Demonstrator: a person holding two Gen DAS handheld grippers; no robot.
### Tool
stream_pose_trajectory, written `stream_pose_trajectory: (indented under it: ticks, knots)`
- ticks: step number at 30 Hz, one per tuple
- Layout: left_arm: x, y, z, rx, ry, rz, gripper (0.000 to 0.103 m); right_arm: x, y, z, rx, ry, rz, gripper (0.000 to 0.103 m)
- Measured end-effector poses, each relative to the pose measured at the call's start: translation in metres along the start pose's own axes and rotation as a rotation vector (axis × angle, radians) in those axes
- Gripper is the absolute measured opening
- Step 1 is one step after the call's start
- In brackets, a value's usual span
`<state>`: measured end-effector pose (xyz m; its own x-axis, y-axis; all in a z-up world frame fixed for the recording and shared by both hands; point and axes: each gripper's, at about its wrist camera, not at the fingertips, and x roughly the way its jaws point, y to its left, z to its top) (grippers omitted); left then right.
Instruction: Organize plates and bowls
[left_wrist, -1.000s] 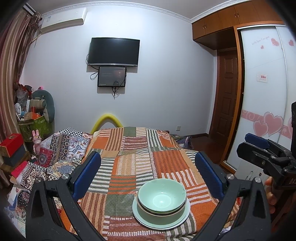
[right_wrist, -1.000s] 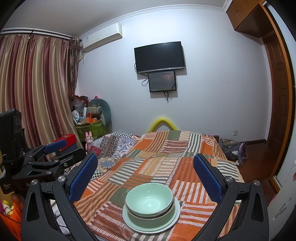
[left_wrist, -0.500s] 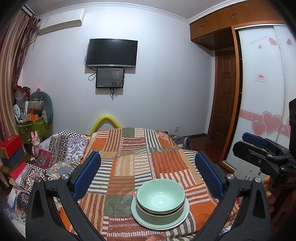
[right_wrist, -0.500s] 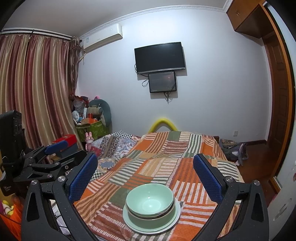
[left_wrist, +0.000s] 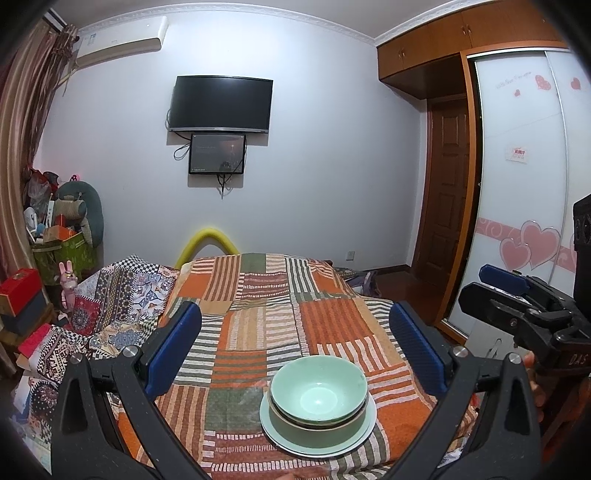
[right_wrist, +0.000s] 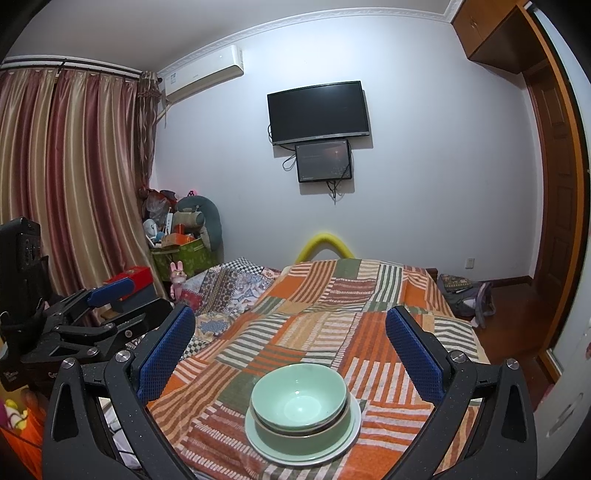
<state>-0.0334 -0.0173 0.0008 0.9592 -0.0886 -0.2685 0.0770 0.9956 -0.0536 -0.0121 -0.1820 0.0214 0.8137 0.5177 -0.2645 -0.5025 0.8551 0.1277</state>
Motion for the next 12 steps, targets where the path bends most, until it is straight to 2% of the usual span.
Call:
stream_pose_trajectory:
  ticks: [12]
  knots:
    - [0.0035,0.0001,0.0002,-0.009,0.006,-0.007,0.103,0.0060,-0.0006,-0.0013,0.001,0.013,0.005,0.103]
